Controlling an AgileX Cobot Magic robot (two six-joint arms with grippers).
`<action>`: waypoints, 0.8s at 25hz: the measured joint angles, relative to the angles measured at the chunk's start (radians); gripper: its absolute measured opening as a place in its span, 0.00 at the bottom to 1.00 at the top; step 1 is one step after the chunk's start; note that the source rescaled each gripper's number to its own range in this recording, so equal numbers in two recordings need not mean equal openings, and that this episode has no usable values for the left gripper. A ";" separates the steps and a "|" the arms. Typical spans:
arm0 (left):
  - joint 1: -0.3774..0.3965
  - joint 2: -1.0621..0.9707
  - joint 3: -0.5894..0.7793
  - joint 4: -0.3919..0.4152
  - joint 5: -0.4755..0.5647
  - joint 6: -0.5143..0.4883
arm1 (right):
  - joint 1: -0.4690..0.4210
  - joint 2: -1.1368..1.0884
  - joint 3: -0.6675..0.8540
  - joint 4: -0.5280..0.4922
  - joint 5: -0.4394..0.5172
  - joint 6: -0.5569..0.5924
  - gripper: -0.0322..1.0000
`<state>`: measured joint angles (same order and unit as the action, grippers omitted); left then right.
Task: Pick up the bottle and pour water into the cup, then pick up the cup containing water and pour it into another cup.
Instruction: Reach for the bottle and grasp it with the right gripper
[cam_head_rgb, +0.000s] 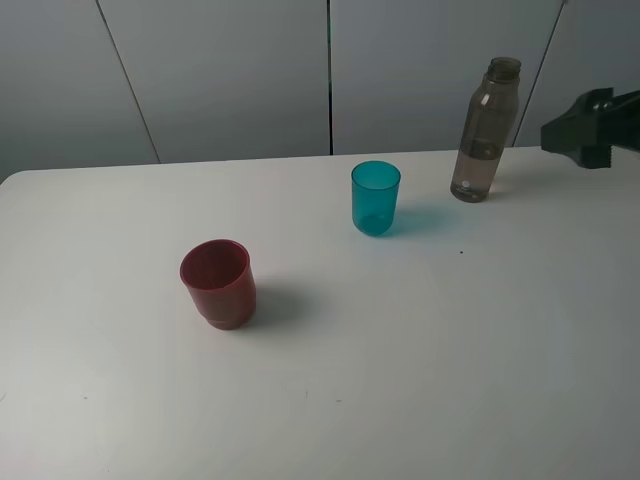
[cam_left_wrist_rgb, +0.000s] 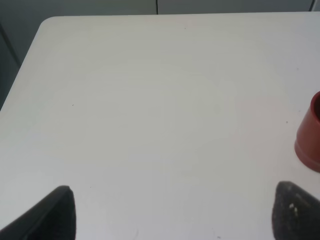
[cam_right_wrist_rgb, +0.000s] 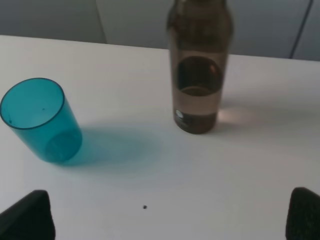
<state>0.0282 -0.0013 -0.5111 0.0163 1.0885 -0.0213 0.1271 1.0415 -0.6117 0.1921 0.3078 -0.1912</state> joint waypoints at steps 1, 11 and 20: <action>0.000 0.000 0.000 0.000 0.000 0.000 | 0.026 0.044 0.011 0.004 -0.063 0.000 0.99; 0.000 0.000 0.000 0.000 0.000 0.000 | 0.070 0.512 0.057 0.013 -0.563 0.082 0.99; 0.000 0.000 0.000 0.000 0.000 0.000 | 0.070 0.769 0.056 -0.004 -1.006 0.105 0.99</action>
<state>0.0282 -0.0013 -0.5111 0.0163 1.0885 -0.0213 0.1971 1.8100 -0.5553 0.1883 -0.6977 -0.0860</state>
